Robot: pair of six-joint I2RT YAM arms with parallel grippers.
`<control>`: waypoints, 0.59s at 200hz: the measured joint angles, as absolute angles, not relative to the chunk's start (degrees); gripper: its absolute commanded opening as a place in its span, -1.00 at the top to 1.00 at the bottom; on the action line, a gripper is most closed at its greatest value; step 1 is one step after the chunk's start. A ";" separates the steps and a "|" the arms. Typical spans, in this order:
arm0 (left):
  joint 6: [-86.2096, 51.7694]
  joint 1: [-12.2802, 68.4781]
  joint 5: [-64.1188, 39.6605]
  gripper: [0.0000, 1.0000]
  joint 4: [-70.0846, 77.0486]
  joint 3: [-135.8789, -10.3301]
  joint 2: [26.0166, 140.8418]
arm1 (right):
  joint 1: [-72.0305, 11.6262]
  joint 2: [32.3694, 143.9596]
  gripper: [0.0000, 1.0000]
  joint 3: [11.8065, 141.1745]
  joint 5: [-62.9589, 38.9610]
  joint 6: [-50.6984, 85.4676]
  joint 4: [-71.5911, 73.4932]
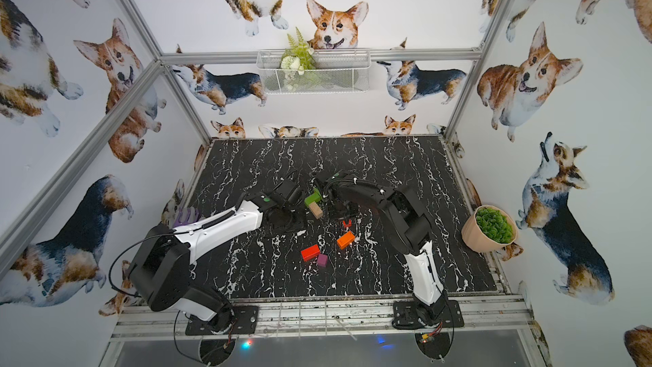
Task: Assemble a heart with building blocks
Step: Adjust the building block at the center of the board.
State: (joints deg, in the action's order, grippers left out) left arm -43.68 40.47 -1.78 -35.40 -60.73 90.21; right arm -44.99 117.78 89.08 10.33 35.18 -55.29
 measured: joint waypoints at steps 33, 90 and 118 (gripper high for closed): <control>-42.26 44.21 -0.14 -0.29 -36.05 -67.24 95.64 | -44.62 109.71 -0.24 85.58 10.72 39.11 -54.37; -37.95 49.15 1.15 -0.24 -36.77 -82.94 109.56 | -30.57 87.29 -0.22 68.64 13.78 42.15 -54.65; -35.81 51.27 1.17 -0.11 -39.46 -92.29 118.17 | -24.40 79.50 -0.21 61.47 13.19 41.85 -54.68</control>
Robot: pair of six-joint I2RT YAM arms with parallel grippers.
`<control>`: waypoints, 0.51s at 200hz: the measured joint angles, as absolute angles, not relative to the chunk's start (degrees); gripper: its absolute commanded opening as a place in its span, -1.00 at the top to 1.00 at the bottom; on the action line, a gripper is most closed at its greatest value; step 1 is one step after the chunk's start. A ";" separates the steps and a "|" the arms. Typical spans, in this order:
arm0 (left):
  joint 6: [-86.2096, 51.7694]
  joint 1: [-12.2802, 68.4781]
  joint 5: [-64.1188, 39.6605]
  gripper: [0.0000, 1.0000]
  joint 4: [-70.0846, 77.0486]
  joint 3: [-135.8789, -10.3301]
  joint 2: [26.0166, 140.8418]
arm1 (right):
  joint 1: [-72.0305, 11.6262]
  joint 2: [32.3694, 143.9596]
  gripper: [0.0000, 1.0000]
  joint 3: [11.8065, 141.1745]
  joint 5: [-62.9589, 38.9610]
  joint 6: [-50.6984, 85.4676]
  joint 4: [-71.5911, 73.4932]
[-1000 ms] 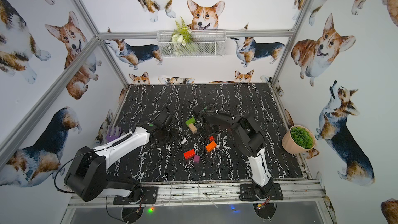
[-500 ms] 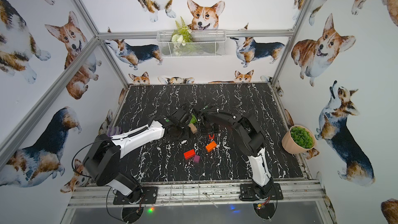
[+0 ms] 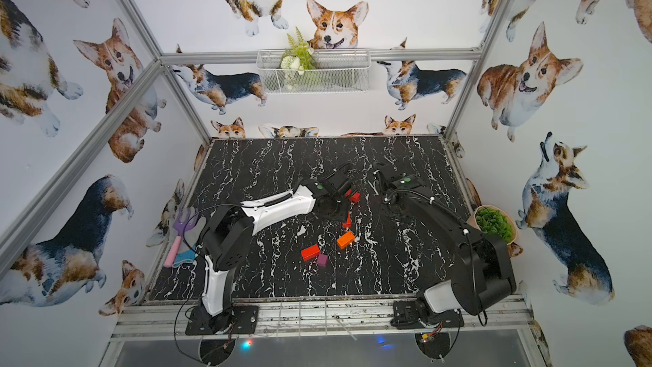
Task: Assemble a heart with building blocks
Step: Adjust the building block at the center of the board, then pick up the building block from the center of the board.
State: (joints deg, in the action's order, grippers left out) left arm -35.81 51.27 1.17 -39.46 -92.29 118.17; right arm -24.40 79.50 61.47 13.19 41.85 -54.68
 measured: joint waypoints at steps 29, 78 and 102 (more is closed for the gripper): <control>-33.12 51.53 1.21 -0.10 -41.74 -98.63 124.20 | -22.74 75.29 -0.21 57.93 12.16 40.77 -54.96; -31.03 52.31 1.37 -0.02 -45.47 -101.58 127.31 | -21.89 72.16 -0.20 55.20 11.25 40.16 -55.44; -31.03 52.51 1.41 0.10 -46.52 -102.80 128.38 | -21.74 71.70 -0.19 55.18 10.57 39.31 -55.48</control>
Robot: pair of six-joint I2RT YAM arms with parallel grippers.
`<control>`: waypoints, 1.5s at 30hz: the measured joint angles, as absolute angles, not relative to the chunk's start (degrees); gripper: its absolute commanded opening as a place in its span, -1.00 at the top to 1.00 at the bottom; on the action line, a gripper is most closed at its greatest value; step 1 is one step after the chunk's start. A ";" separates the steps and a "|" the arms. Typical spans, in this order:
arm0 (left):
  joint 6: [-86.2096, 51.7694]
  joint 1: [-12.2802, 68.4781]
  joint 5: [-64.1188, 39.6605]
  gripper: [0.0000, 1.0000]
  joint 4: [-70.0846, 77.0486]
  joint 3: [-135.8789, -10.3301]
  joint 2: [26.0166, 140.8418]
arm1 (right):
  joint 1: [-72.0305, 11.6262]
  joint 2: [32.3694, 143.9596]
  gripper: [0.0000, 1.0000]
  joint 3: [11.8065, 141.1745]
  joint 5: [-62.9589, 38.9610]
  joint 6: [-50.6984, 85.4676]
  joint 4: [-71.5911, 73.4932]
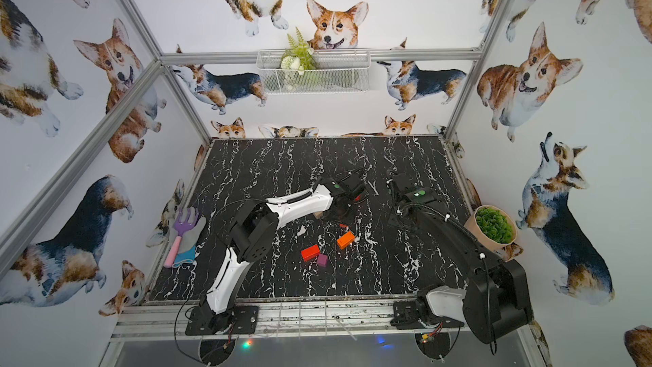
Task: Assemble a heart with building blocks
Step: Pick up the building block from the center of the board.
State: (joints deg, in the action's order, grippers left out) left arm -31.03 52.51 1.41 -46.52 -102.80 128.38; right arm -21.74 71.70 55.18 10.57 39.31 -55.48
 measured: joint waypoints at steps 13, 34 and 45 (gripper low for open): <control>-28.45 52.56 4.38 0.73 -48.80 -108.88 131.87 | -21.69 69.65 -0.14 55.16 10.48 38.87 -56.03; -23.14 50.87 1.50 0.18 -48.71 -112.53 134.15 | -21.04 68.75 -0.12 54.76 10.68 37.63 -56.64; -24.25 50.65 0.36 -0.07 -47.24 -107.48 131.61 | -20.86 68.53 -0.12 54.74 10.61 37.43 -56.82</control>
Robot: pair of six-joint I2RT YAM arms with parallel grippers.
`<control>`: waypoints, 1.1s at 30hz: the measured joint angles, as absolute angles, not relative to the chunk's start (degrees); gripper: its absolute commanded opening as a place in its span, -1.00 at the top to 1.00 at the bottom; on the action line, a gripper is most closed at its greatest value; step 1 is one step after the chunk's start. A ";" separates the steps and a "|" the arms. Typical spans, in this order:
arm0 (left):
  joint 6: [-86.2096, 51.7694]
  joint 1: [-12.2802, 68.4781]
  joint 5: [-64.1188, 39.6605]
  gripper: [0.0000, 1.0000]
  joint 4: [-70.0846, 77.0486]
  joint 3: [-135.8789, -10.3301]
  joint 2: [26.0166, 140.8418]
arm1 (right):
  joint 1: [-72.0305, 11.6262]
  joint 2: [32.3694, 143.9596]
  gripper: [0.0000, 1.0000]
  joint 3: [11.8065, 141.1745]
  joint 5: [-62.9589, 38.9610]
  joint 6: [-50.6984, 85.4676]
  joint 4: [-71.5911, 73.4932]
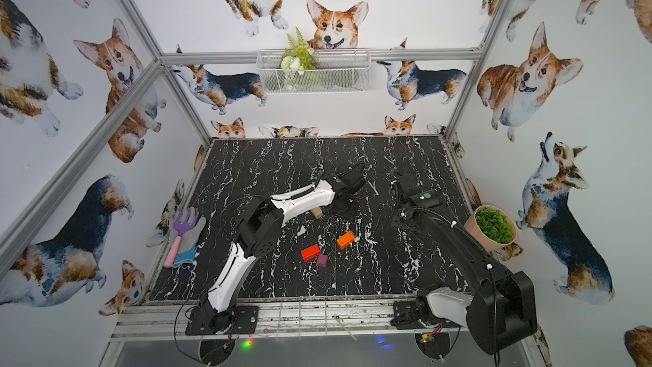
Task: Assemble a heart with building blocks
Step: Pick up the building block from the center of the board, then assemble the building block at the center of the board.
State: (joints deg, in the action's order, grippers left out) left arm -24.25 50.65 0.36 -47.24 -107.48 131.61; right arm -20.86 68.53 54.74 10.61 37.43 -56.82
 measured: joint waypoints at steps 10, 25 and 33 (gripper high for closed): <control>-25.19 50.65 0.38 0.09 -45.76 -106.28 130.21 | -20.84 68.14 -0.12 54.00 10.44 37.41 -56.69; -25.19 50.26 0.40 0.46 -45.98 -109.60 132.64 | -20.84 67.13 -0.12 53.56 10.46 37.26 -56.66; -24.18 50.22 0.40 0.46 -46.41 -112.05 133.84 | -20.73 67.09 -0.12 53.25 10.44 37.23 -56.51</control>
State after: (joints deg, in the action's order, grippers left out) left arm -24.18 50.22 0.40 -46.41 -112.05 133.84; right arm -20.73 67.09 53.25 10.44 37.23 -56.51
